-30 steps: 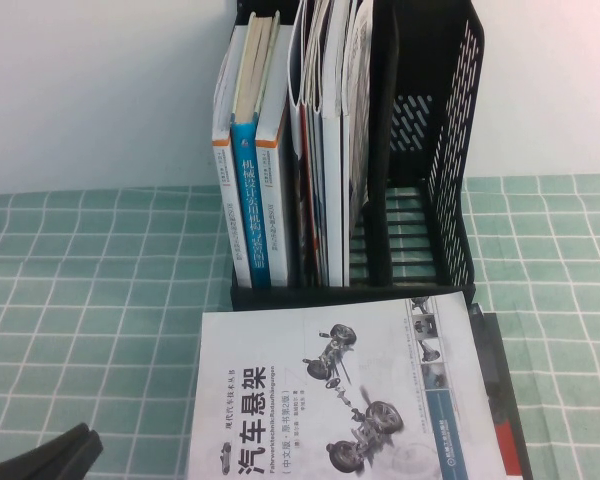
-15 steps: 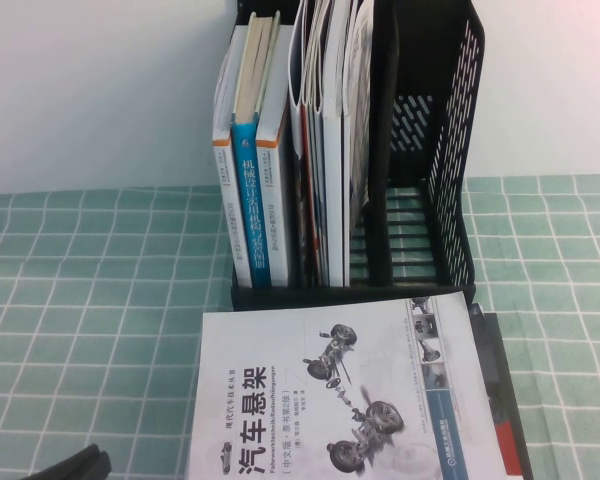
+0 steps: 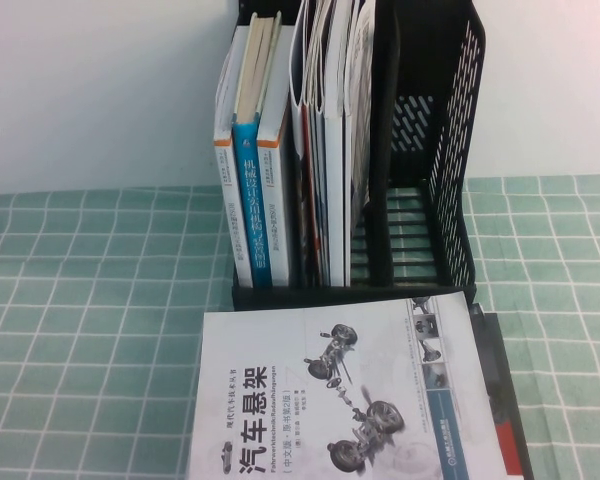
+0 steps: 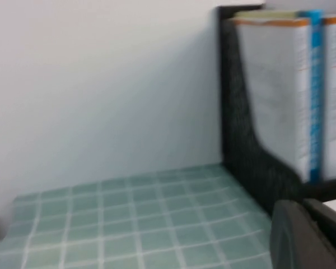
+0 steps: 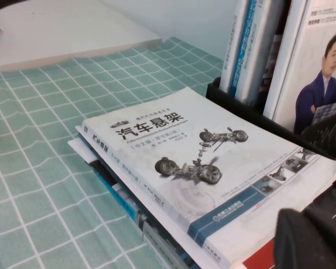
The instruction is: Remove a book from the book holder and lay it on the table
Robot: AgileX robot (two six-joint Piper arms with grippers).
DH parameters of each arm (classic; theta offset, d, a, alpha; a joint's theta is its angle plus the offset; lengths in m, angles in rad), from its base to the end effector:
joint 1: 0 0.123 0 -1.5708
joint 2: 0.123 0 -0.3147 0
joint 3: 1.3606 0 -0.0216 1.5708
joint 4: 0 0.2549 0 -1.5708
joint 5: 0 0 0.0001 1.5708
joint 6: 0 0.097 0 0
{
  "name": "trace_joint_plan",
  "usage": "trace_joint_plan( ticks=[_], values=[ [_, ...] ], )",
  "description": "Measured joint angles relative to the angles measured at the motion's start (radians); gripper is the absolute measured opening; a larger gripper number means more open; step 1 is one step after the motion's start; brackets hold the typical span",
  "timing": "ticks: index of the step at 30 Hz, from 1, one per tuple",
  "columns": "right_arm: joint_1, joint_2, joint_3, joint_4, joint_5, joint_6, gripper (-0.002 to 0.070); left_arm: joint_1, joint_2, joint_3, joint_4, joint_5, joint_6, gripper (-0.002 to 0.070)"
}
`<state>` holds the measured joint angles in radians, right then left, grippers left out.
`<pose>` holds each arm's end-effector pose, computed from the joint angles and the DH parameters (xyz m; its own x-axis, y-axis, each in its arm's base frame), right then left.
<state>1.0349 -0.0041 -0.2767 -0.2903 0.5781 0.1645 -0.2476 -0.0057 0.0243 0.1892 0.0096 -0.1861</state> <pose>0.0190 0.0022 0.2539 -0.0344 -0.2137 -0.9763 -0.7761 0.6212 -0.1087 0.0360 -0.0089 0.2045 0.0581 -0.0115 -0.9982 0.2432 0.9700 0.0030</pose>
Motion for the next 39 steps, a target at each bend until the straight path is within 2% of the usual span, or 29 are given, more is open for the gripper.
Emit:
trace_joint_plan(
  ticks=[4,7,13,29,39],
  values=[
    [0.000,0.000,0.000,0.000,0.000,0.000,0.0003,0.112,-0.006,0.000,-0.048,0.084,0.021,-0.0003],
    [0.000,0.000,0.000,0.000,0.000,0.000,0.0003,0.147,-0.006,0.000,-0.075,0.139,0.019,-0.0003],
    [0.000,0.000,0.000,0.000,0.000,0.000,0.0003,0.151,-0.006,0.000,-0.145,0.319,0.024,-0.0003],
    [0.000,0.000,0.000,0.000,0.000,0.000,0.0003,0.151,-0.006,0.000,-0.156,0.328,0.129,-0.0003],
    [0.000,0.000,0.000,0.002,0.000,0.000,0.0003,0.151,-0.006,0.000,-0.156,0.328,0.132,-0.0003]
  ],
)
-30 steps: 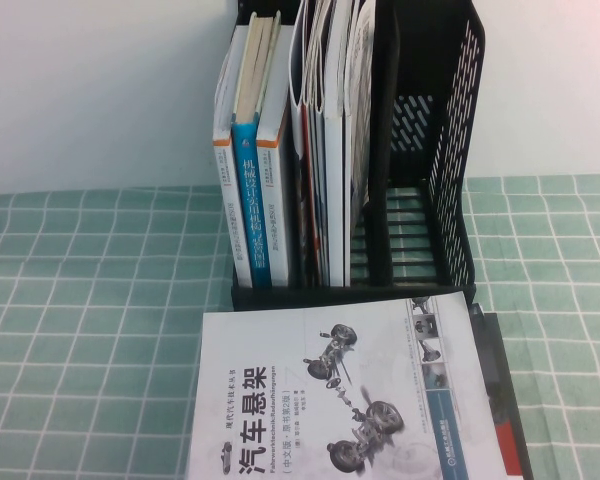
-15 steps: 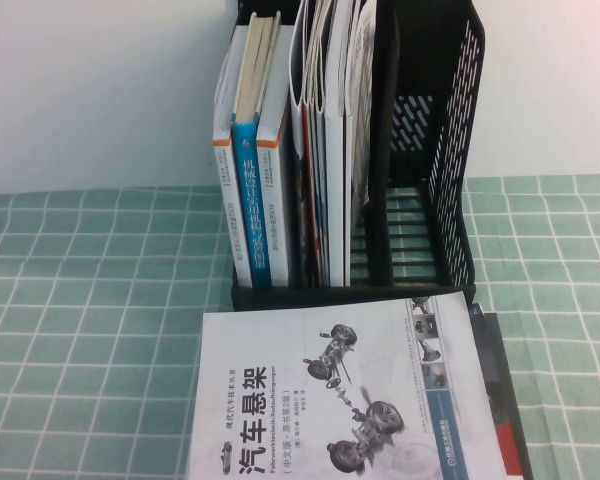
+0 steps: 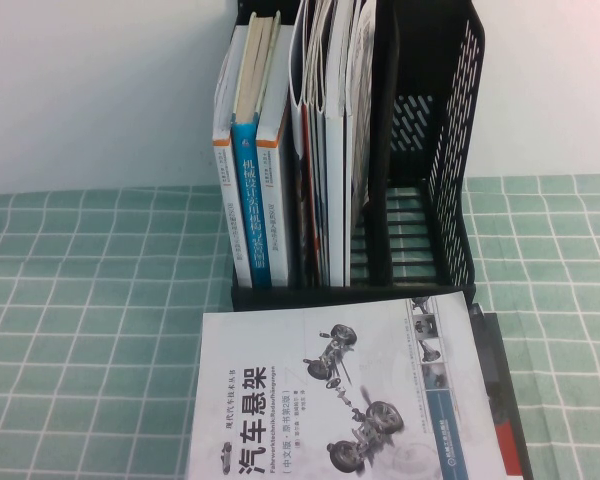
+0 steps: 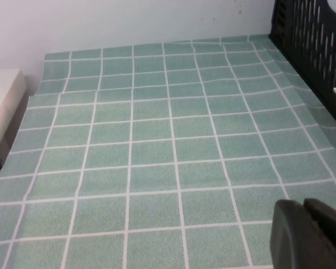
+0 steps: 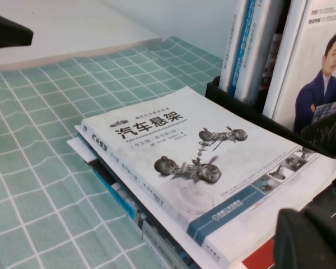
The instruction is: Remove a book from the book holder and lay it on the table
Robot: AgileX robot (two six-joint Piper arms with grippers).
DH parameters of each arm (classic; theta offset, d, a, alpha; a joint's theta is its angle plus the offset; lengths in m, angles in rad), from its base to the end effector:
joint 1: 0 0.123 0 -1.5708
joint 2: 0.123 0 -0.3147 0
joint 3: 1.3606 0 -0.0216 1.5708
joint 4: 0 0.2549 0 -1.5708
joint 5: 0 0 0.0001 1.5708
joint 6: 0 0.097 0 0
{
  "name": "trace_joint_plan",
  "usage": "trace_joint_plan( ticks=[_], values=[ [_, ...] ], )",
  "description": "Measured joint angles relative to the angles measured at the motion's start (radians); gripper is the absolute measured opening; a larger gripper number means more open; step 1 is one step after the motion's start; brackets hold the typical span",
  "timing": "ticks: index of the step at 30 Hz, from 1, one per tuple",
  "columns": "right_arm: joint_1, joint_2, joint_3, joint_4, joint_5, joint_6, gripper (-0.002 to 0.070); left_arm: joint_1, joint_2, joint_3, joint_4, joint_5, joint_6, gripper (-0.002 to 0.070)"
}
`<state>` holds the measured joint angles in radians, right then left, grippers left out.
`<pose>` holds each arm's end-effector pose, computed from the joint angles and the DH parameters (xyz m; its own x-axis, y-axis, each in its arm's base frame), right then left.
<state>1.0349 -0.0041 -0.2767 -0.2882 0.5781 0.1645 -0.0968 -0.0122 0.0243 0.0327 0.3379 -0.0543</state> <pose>0.0189 0.0023 0.2539 -0.0359 -0.2128 -0.9764 -0.7768 0.6207 -0.1067 0.0334 -0.0022 0.1732 -0.2604 0.0017 -0.9655 0.0801 0.9966 -0.0198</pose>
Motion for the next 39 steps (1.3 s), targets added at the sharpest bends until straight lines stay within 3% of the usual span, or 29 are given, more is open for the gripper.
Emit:
trace_joint_plan(
  ticks=[15,20,23,33,39],
  values=[
    [0.000,0.000,0.000,0.000,0.000,0.000,0.0003,0.000,0.000,0.000,-0.001,0.000,0.000,-0.0003],
    [-0.020,0.000,0.068,-0.078,-0.110,0.000,0.0003,0.000,0.000,0.000,-0.001,0.000,0.000,-0.0003],
    [-0.129,0.000,0.127,-0.101,-0.235,0.021,0.0003,0.000,0.000,0.000,-0.001,0.000,0.000,-0.0003],
    [-0.802,0.000,0.239,0.032,-0.478,0.030,0.0003,0.000,0.000,0.000,-0.001,0.000,0.001,-0.0003],
    [-1.031,0.000,0.279,0.041,-0.487,-0.098,0.0003,0.000,0.000,0.000,-0.001,0.000,0.001,-0.0003]
  ],
)
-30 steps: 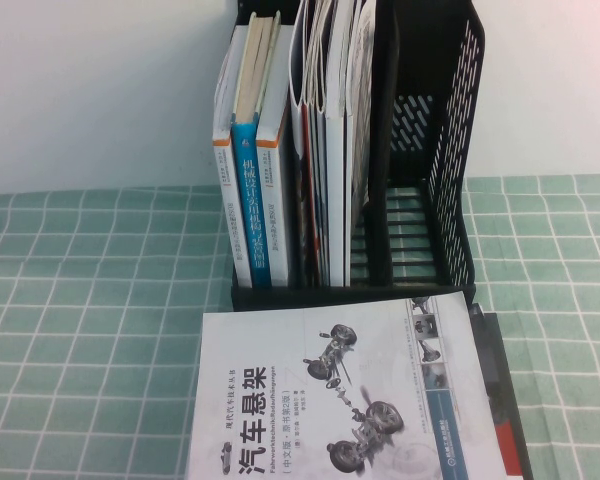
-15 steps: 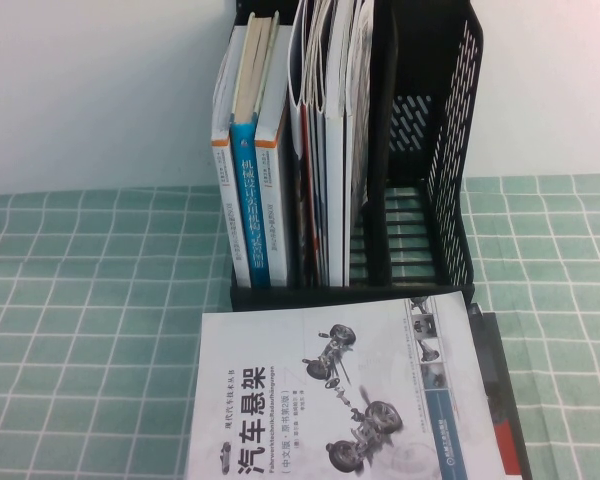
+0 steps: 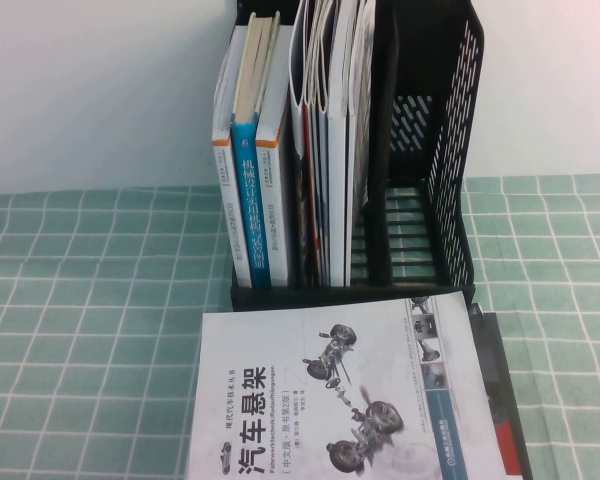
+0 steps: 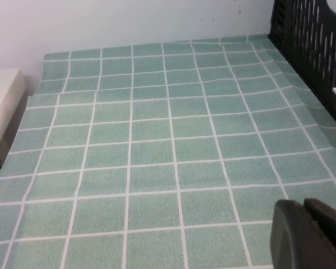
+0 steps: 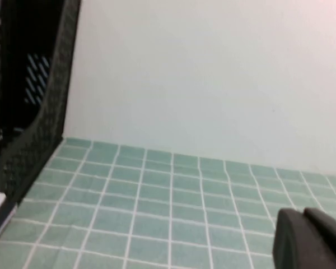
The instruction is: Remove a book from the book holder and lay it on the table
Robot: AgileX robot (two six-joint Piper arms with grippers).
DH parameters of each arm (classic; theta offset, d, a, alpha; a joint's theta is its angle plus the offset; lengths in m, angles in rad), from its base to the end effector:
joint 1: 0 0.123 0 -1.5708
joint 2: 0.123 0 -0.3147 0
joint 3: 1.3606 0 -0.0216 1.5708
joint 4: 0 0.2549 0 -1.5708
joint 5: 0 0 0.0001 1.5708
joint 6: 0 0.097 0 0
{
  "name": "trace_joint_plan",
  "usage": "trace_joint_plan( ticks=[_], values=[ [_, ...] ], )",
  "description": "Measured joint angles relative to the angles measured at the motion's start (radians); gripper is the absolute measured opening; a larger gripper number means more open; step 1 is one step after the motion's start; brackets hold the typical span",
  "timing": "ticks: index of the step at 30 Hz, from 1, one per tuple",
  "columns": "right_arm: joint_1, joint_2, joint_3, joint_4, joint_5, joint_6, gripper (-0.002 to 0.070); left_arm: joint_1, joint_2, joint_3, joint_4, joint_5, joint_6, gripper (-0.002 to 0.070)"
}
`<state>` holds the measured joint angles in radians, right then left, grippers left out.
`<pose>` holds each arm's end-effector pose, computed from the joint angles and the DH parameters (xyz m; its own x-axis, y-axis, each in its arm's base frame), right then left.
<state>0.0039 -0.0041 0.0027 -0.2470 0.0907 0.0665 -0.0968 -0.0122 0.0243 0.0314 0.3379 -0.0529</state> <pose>0.0365 -0.0020 0.2044 -0.0026 -0.1785 -0.9839 0.0181 0.9838 -0.1786 0.0334 -0.0022 0.1732 -0.2604 0.0019 -0.9655 0.0806 0.9965 -0.0198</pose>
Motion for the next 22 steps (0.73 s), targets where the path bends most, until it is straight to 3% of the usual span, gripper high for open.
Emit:
trace_joint_plan(
  ticks=[4,10,22],
  values=[
    [-0.057,-0.005,0.022,0.058,0.049,-0.033,0.0003,0.000,0.000,0.000,0.000,0.000,0.000,-0.0003],
    [-0.072,-0.007,0.026,0.096,0.268,-0.034,0.0003,0.000,0.000,0.000,-0.002,0.002,0.000,-0.0003],
    [-0.072,-0.007,0.026,0.102,0.270,-0.034,0.0003,0.000,0.000,-0.002,-0.002,0.003,0.000,-0.0003]
  ],
)
